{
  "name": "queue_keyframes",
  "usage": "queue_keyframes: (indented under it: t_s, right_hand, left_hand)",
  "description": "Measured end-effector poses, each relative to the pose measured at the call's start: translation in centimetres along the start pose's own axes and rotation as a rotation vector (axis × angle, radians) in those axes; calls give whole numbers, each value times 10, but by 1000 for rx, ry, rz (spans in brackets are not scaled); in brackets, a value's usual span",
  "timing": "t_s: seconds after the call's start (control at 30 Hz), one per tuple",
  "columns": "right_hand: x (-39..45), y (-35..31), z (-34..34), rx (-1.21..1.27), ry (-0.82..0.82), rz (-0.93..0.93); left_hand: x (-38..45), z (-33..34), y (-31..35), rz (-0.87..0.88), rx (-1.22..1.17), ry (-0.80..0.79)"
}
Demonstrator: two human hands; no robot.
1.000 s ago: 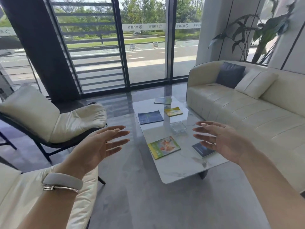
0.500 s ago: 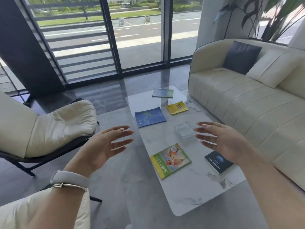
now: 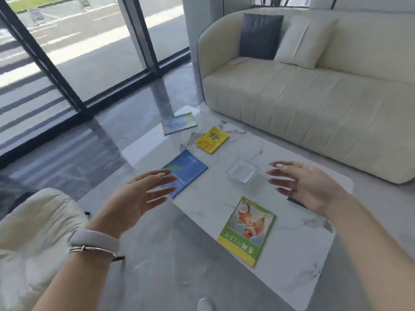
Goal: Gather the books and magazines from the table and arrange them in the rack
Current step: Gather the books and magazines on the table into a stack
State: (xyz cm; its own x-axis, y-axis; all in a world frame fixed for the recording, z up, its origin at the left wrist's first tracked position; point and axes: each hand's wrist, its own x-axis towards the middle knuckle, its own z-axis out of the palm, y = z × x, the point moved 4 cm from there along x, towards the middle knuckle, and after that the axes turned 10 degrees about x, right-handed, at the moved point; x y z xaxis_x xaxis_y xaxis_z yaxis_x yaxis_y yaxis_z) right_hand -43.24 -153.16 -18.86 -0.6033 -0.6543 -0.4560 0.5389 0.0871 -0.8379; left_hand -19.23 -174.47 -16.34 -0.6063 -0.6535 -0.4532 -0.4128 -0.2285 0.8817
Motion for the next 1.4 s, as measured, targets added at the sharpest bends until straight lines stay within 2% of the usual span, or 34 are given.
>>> queue_keyframes:
  t_s: [0.23,0.53,0.63,0.87,1.07,1.27,1.4]
  right_hand:
    - [19,22,-25,118,253,38]
    - [59,73,-89,257,524,125]
    - [86,107,-109,258,582,183]
    - [165,248,-148,277,697,365]
    - [225,362,-169,188,809,432]
    - [253,412,-172,75,947,427]
    - [258,419,-167,54,996,453]
  left_hand:
    - [90,34,2,-80,80,-243]
    - [190,112,-39,-249,218,-423]
    - [223,135,-72,-295,269,-401]
    - [310,191,-203,-459,395,-386]
    - [370,220,-314,-440,507,-296]
    - [396,230,-368,-451,552,-234]
    - [394,234,-369,-474,549,-206]
